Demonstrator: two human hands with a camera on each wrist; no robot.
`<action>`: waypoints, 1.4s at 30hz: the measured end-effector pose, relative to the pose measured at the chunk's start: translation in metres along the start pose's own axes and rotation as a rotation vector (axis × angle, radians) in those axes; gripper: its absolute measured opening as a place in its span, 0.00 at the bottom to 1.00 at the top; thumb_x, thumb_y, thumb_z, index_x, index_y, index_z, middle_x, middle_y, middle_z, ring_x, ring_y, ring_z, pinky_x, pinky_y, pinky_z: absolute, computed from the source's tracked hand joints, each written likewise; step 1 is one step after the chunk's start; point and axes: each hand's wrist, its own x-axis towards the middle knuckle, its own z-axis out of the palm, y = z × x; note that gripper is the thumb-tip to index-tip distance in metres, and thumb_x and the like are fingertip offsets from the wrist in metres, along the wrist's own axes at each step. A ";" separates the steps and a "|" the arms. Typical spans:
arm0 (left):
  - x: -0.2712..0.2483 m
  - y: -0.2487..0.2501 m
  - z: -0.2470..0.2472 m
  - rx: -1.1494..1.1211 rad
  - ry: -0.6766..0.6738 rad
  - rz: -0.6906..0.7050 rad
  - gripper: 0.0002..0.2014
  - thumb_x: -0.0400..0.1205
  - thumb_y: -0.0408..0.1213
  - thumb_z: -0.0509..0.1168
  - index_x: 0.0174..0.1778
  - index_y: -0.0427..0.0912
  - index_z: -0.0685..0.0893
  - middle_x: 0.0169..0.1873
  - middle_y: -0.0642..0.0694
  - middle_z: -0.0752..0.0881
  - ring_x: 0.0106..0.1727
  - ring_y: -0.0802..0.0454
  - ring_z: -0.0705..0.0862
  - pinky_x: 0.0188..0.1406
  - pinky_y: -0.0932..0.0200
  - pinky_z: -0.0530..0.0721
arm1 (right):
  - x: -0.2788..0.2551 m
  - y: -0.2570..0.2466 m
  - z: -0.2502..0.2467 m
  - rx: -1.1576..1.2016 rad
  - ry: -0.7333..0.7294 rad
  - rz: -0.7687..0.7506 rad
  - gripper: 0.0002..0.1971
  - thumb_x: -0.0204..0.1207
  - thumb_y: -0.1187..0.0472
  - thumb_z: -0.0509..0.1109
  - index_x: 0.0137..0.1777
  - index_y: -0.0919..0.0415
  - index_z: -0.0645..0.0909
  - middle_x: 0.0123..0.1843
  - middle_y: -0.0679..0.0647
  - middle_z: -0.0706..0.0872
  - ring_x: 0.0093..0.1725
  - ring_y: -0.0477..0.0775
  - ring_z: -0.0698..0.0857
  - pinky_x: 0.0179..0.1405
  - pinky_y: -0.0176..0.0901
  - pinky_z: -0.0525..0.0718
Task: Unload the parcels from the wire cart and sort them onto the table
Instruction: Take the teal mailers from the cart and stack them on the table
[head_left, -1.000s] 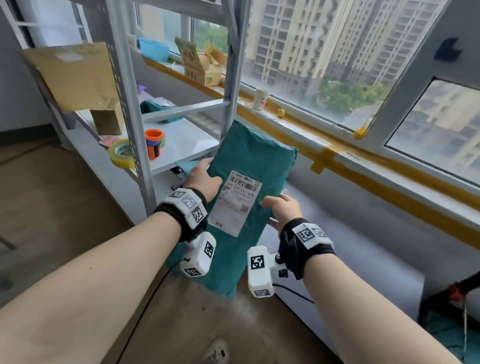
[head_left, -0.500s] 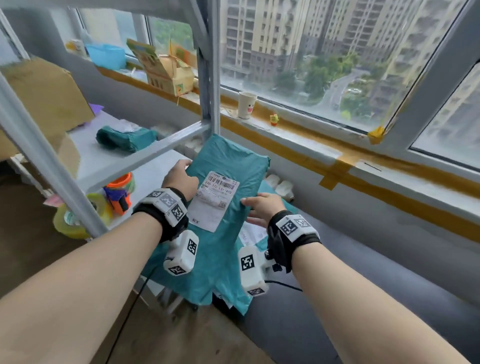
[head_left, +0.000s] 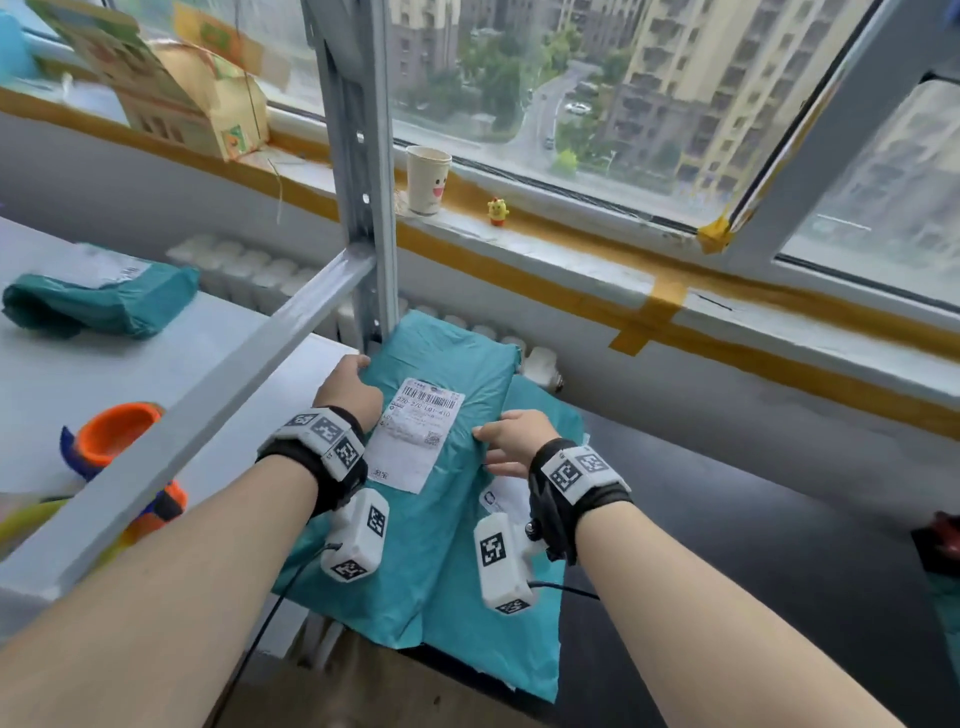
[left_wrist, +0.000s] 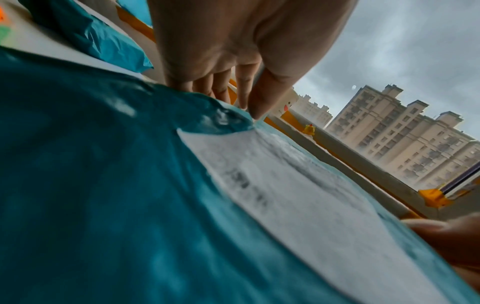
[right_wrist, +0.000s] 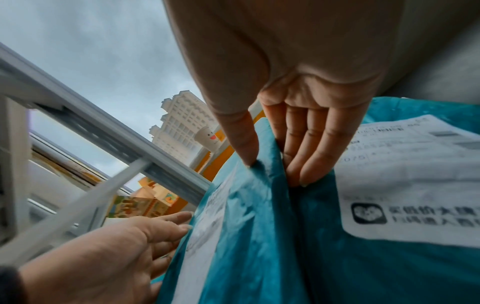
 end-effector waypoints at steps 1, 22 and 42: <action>0.005 -0.004 0.002 0.007 -0.023 -0.005 0.27 0.79 0.27 0.59 0.76 0.44 0.70 0.71 0.40 0.76 0.70 0.41 0.76 0.71 0.53 0.72 | 0.001 0.001 0.003 -0.017 0.020 0.002 0.22 0.77 0.72 0.68 0.71 0.72 0.70 0.62 0.65 0.84 0.39 0.53 0.76 0.34 0.42 0.77; 0.028 -0.026 0.037 0.156 -0.354 -0.075 0.68 0.34 0.71 0.73 0.73 0.48 0.68 0.70 0.41 0.75 0.69 0.41 0.76 0.71 0.43 0.73 | 0.025 0.025 -0.006 -0.440 0.233 -0.128 0.23 0.70 0.71 0.71 0.61 0.47 0.85 0.51 0.53 0.84 0.51 0.53 0.81 0.58 0.42 0.81; 0.030 -0.014 0.040 0.133 -0.299 -0.037 0.50 0.61 0.60 0.79 0.76 0.45 0.66 0.72 0.39 0.74 0.71 0.40 0.75 0.71 0.46 0.73 | 0.025 0.026 -0.028 -0.397 0.298 -0.170 0.19 0.72 0.70 0.70 0.59 0.49 0.85 0.56 0.52 0.87 0.58 0.51 0.83 0.55 0.36 0.75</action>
